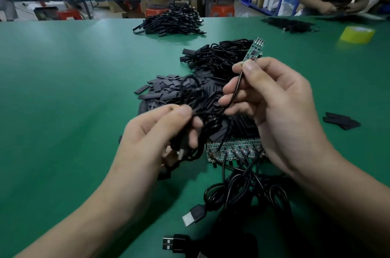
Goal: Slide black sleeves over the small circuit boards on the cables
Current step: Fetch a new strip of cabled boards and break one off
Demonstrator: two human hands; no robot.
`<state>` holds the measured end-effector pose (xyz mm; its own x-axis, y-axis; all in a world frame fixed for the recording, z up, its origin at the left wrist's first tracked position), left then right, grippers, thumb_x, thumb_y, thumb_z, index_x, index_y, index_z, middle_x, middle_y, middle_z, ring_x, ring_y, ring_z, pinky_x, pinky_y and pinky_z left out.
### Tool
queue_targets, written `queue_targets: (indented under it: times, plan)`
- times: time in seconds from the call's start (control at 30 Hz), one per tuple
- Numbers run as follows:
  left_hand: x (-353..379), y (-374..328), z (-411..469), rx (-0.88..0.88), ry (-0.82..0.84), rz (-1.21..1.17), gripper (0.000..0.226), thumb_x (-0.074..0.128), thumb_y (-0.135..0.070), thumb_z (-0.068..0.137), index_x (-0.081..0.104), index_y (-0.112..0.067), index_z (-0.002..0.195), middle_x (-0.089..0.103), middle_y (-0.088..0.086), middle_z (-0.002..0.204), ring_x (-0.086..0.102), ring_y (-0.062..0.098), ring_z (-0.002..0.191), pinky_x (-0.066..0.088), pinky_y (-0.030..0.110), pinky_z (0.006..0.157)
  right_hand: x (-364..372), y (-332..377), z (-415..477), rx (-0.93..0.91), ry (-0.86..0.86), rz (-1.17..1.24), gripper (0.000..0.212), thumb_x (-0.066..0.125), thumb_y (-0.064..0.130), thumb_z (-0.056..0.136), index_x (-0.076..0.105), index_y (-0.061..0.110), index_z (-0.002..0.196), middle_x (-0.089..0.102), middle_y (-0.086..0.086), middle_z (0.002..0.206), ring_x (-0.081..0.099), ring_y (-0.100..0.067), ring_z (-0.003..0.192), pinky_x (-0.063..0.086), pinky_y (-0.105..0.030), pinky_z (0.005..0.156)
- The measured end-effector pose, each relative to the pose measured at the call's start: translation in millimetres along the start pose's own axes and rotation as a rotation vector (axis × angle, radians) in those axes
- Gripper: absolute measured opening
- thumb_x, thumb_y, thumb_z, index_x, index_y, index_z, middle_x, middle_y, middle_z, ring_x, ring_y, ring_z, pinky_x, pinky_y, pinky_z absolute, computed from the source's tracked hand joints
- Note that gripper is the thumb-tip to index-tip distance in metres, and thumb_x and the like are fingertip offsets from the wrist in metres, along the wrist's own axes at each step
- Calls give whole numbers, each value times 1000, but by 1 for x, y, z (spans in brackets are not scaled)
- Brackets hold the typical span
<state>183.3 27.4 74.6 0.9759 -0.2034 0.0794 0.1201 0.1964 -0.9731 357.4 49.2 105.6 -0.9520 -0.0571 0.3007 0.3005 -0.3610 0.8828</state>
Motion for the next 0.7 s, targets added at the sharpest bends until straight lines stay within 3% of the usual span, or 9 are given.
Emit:
queue_targets:
  times: [0.1, 0.23, 0.4, 0.5, 0.57, 0.7]
  plan:
    - [-8, 0, 8, -70, -57, -178, 32, 62, -52, 72, 74, -22, 68, 51, -6, 54, 34, 3, 36, 25, 12, 34, 2, 0, 1, 10, 57, -35, 15, 54, 13, 104, 63, 4, 98, 76, -11, 79, 77, -26, 73, 58, -22, 59]
    - [-15, -6, 7, -8, -21, -193, 29, 59, -48, 77, 72, -23, 70, 47, -8, 55, 33, 5, 41, 23, 20, 41, -3, -2, 3, 22, -2, -20, 14, 52, 11, 105, 61, 3, 98, 78, -13, 87, 78, -27, 84, 60, -21, 65]
    - [4, -17, -13, 389, 149, 429, 19, 65, -37, 87, 70, -21, 78, 58, -7, 60, 49, 10, 50, 37, 20, 47, -9, 5, 10, 139, -95, 274, 12, 46, 8, 106, 55, 4, 99, 78, -16, 97, 77, -25, 96, 60, -20, 70]
    - [26, -16, -25, 616, 324, 784, 16, 69, -31, 92, 74, -16, 95, 66, -14, 81, 55, -7, 70, 44, 12, 67, -4, 12, 11, 104, -46, 352, 12, 45, 6, 107, 54, 2, 100, 77, -19, 100, 76, -26, 99, 60, -21, 73]
    - [31, -14, -27, 620, 340, 789, 21, 69, -32, 93, 74, -13, 101, 67, -15, 86, 57, -9, 77, 44, 10, 72, 3, 10, 10, 66, 19, 267, 13, 44, 8, 107, 54, 3, 99, 78, -17, 100, 76, -27, 100, 60, -23, 77]
    - [22, -18, -26, 490, 109, 567, 12, 65, -36, 92, 73, -29, 97, 65, -17, 75, 60, 5, 63, 46, 18, 58, 14, 7, 8, -103, 140, -203, 11, 57, 16, 103, 63, 13, 94, 78, -10, 99, 76, -22, 97, 60, -32, 81]
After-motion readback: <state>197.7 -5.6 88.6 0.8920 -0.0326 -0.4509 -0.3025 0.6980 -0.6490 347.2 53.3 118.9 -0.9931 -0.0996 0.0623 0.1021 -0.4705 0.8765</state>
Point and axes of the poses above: each hand's wrist, its own z-axis towards the middle knuckle, its own x-axis out of the palm, y = z × x, the point moved 5 cm from there along z, towards the middle knuckle
